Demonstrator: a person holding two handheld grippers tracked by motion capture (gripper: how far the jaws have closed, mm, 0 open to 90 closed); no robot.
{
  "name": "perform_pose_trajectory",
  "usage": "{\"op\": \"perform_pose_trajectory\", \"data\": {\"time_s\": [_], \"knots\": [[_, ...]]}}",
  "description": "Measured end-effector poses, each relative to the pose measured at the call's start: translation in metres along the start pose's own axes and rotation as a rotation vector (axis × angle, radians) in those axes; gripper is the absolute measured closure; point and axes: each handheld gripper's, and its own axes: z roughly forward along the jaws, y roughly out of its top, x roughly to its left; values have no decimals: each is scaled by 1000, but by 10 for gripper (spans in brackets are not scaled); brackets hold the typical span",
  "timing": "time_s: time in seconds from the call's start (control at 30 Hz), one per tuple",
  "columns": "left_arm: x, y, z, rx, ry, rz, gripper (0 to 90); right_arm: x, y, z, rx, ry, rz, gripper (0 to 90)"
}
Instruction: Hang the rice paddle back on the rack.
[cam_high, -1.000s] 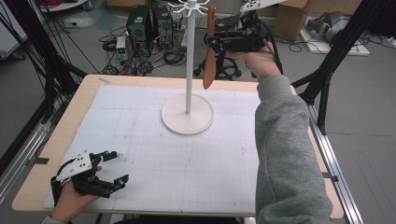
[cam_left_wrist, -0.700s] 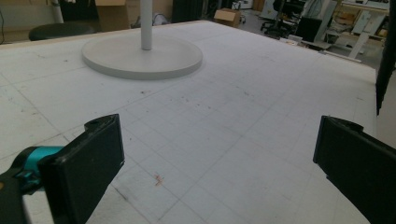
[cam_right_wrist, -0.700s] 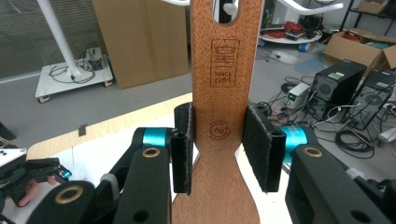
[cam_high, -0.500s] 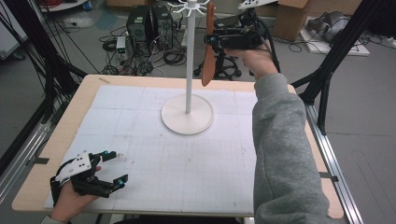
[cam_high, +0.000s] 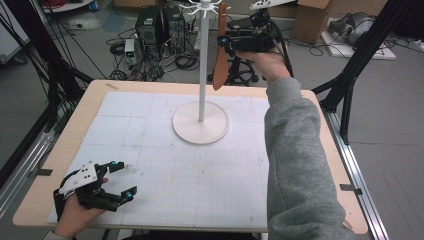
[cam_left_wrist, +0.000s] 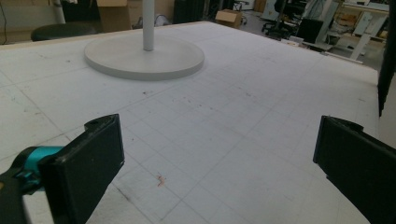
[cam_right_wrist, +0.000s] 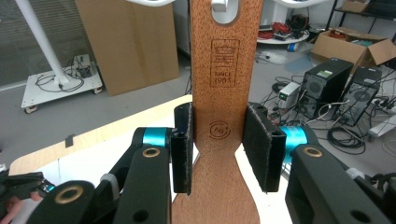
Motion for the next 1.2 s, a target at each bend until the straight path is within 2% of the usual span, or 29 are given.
{"op": "perform_pose_trajectory", "data": {"time_s": [0.7,0.83,0.93,1.2], "knots": [[2,1,1,-12,-2,-11,23,0,-7,8,24,0,3,648],[2,1,2,-10,-5,-13,23,0,-11,8,10,20,25,648],[2,1,2,-15,-4,-12,23,0,-12,8,5,16,31,648],[1,1,2,-8,-5,-11,23,7,-12,10,-7,16,11,632]]}}
